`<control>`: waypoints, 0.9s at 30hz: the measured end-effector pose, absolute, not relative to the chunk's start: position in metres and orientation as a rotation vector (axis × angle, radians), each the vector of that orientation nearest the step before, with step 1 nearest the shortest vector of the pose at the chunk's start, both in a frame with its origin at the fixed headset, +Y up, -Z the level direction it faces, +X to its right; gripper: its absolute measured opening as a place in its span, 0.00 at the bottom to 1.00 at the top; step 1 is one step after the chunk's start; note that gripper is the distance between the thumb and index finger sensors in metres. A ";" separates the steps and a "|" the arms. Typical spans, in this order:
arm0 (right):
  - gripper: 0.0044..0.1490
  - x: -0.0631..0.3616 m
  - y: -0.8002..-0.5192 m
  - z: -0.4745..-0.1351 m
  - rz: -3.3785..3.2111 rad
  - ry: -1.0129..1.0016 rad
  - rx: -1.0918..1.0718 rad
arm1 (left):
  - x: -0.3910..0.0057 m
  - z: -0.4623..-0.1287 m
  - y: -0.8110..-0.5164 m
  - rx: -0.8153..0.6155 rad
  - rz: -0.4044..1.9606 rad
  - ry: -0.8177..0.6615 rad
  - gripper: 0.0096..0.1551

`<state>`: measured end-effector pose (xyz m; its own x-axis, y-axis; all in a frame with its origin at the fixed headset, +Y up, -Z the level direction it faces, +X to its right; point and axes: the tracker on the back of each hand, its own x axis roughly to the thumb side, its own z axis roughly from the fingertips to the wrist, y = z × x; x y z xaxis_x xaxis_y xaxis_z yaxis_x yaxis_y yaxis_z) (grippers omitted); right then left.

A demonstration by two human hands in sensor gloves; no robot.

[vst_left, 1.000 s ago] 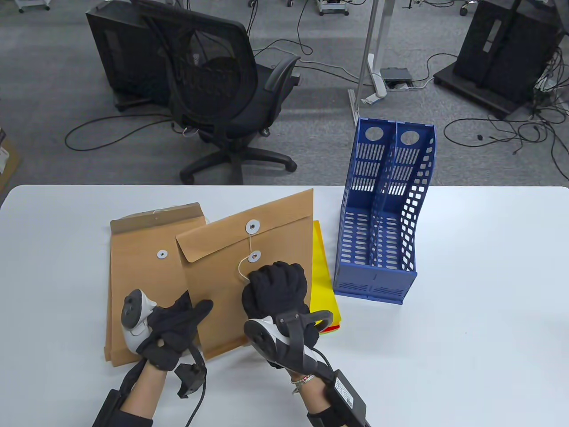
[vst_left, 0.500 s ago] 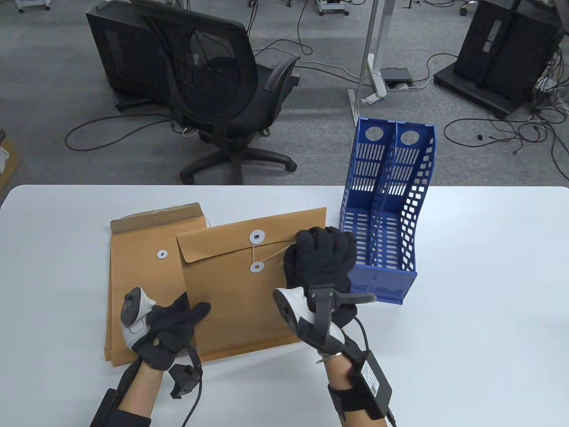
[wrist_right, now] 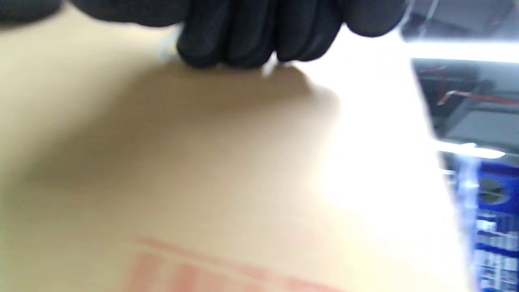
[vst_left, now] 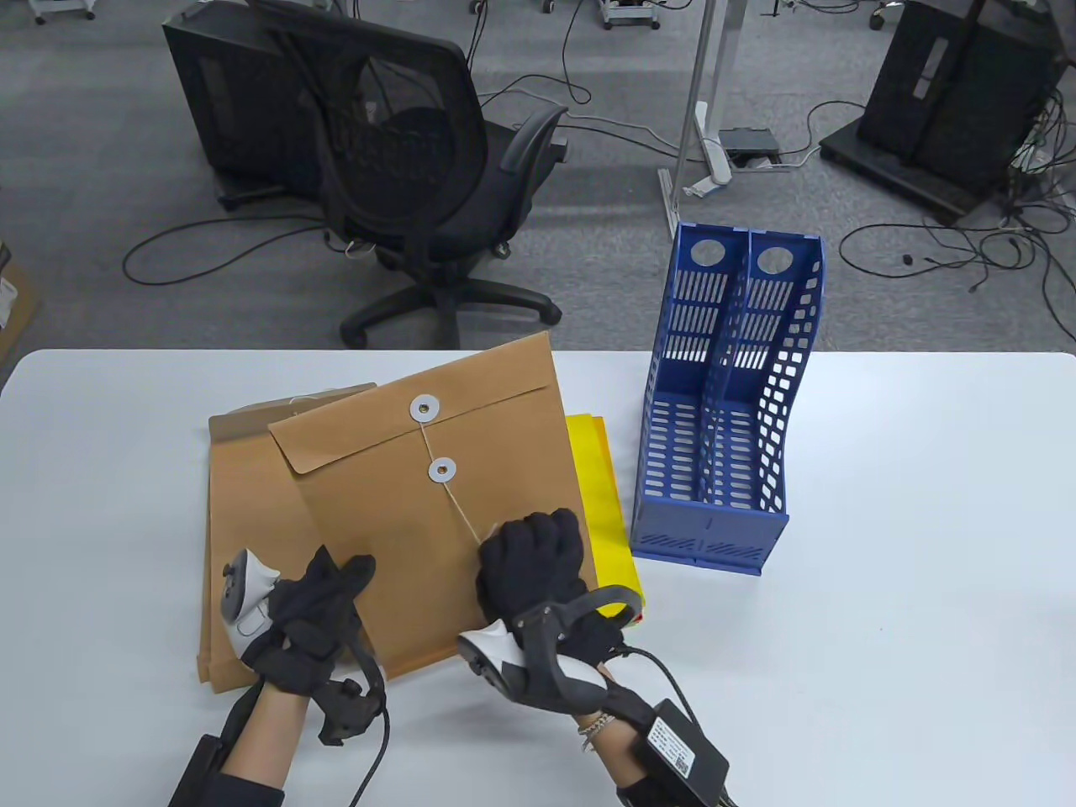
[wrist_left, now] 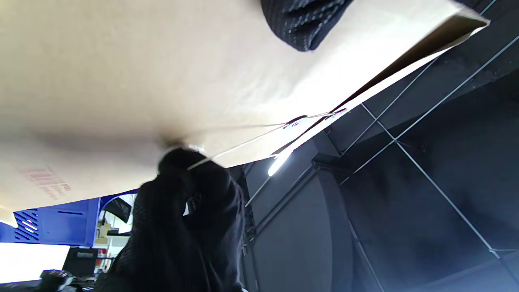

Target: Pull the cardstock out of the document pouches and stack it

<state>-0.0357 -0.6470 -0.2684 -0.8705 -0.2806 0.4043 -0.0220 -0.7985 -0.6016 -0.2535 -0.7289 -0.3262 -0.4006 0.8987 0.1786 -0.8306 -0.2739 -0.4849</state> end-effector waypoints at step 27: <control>0.36 0.004 -0.590 -0.287 -3.012 1.059 -0.370 | -0.259 -0.327 -0.729 -0.161 1.879 -0.621 0.26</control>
